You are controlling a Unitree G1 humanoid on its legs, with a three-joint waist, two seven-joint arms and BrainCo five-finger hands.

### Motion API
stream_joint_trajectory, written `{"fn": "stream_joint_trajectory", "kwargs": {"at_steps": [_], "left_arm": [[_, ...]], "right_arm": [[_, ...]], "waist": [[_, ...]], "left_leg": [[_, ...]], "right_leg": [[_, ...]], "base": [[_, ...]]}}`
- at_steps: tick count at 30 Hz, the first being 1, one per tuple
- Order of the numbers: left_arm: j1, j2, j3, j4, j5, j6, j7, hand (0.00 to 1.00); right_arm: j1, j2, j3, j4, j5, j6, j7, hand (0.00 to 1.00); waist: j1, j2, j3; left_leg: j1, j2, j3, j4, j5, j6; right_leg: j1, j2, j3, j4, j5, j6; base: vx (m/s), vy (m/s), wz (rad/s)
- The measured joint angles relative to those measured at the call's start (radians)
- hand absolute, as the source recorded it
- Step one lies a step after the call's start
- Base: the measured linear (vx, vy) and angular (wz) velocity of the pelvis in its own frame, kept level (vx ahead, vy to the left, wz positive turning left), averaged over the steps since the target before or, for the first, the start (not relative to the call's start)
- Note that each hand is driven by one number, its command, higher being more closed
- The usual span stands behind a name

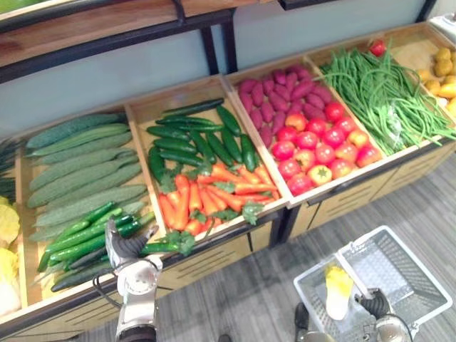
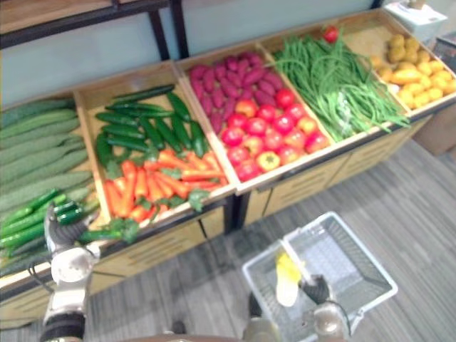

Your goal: Pick vegetable in the basket

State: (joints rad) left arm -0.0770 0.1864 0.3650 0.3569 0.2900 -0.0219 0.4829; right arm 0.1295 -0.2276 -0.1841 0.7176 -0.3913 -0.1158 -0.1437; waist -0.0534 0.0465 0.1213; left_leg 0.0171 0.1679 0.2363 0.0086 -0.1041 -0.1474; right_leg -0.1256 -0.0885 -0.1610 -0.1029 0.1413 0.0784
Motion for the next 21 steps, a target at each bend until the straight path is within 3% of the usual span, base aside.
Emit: {"fn": "stream_joint_trajectory", "kwargs": {"at_steps": [7, 21], "left_arm": [[-0.058, 0.018, -0.007, 0.011, 0.002, 0.016, 0.025, 0.0], [-0.144, 0.034, -0.067, 0.151, 0.007, 0.032, 0.048, 0.0]], "right_arm": [[-0.018, -0.003, 0.019, -0.002, 0.002, 0.0, -0.005, 1.0], [-0.063, -0.019, 0.058, -0.031, 0.005, -0.002, -0.023, 1.0]], "waist": [[-0.023, -0.011, 0.023], [-0.025, -0.006, 0.079]], "left_leg": [[-0.011, 0.0, 0.009, 0.001, -0.004, -0.001], [-0.026, 0.001, 0.063, 0.027, -0.031, -0.002]], "right_leg": [[-0.017, 0.001, 0.009, 0.0, 0.002, 0.002], [-0.065, 0.007, 0.066, 0.019, 0.003, 0.003]], "base": [[0.0, -0.006, -0.03], [0.01, -0.015, -0.13]]}}
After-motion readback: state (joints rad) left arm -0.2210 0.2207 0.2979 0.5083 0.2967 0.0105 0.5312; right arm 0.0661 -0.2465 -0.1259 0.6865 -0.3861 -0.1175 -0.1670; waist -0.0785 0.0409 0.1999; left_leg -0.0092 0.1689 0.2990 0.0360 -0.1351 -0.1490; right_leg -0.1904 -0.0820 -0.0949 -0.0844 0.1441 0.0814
